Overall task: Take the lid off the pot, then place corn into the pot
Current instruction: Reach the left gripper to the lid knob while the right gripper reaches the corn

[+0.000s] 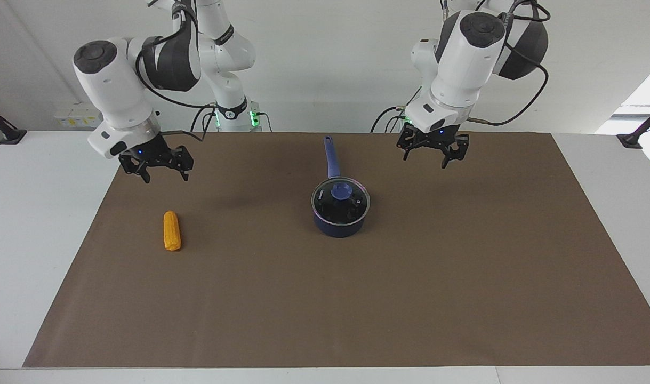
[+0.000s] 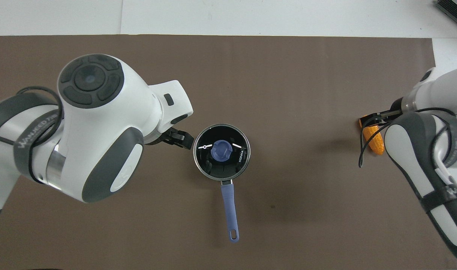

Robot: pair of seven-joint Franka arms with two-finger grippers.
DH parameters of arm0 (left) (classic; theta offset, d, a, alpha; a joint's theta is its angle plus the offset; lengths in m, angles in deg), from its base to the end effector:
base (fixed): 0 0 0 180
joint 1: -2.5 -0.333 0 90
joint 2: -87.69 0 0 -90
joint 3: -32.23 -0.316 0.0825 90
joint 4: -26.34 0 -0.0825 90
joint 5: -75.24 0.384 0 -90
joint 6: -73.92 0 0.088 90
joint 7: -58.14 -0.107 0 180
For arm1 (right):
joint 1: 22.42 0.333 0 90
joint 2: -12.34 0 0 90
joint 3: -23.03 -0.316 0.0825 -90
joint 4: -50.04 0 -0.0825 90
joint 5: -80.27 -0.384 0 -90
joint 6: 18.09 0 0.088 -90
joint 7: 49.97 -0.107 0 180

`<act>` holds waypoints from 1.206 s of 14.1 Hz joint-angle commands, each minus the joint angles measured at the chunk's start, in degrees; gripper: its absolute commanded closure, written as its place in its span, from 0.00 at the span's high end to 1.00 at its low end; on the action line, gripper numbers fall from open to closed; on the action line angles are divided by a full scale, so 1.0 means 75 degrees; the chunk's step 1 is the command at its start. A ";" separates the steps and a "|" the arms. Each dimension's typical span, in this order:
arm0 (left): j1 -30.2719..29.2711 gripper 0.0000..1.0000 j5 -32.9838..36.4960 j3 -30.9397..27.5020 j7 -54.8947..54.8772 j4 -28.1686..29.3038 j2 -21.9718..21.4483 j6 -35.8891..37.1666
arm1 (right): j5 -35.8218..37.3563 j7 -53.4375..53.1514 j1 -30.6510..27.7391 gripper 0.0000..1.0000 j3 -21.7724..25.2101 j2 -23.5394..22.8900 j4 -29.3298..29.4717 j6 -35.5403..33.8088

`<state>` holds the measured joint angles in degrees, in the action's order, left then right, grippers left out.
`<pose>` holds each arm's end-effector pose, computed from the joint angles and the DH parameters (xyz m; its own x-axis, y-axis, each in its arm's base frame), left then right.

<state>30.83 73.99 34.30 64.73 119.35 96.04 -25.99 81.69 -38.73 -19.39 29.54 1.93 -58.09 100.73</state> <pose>0.5219 -0.3070 0.5298 0.9161 -0.3999 -0.0282 -0.3993 -0.9165 0.0236 0.6024 -0.0352 0.4120 0.9889 0.1486 -0.0027 0.1486 -0.9880 0.0426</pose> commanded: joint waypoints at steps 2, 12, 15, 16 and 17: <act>0.0698 1.00 0.0037 -0.0124 0.0574 0.0079 0.0573 -0.0598 | -0.0038 0.0972 -0.0299 1.00 -0.0047 -0.0461 -0.0080 0.0679; 0.1484 1.00 -0.0033 -0.0124 0.1840 0.0091 0.1523 -0.1889 | -0.0038 0.2369 -0.0639 1.00 -0.0047 -0.1306 -0.0513 0.1782; 0.1496 1.00 -0.0033 -0.0124 0.1875 0.0243 0.1594 -0.2064 | -0.0038 0.2381 -0.0627 0.92 -0.0047 -0.1306 -0.0513 0.1830; 0.1496 1.00 -0.0033 -0.0124 0.1875 0.0290 0.1652 -0.2146 | -0.0038 0.2392 -0.0639 0.55 -0.0047 -0.1306 -0.0513 0.1830; 0.1485 1.00 -0.0021 -0.0124 0.1864 0.0279 0.1710 -0.2112 | -0.0038 0.2462 -0.0639 0.15 -0.0047 -0.1306 -0.0513 0.1830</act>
<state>41.13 73.99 34.25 78.06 120.16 108.61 -40.12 81.69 -22.49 -23.54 29.56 -8.83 -60.50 112.94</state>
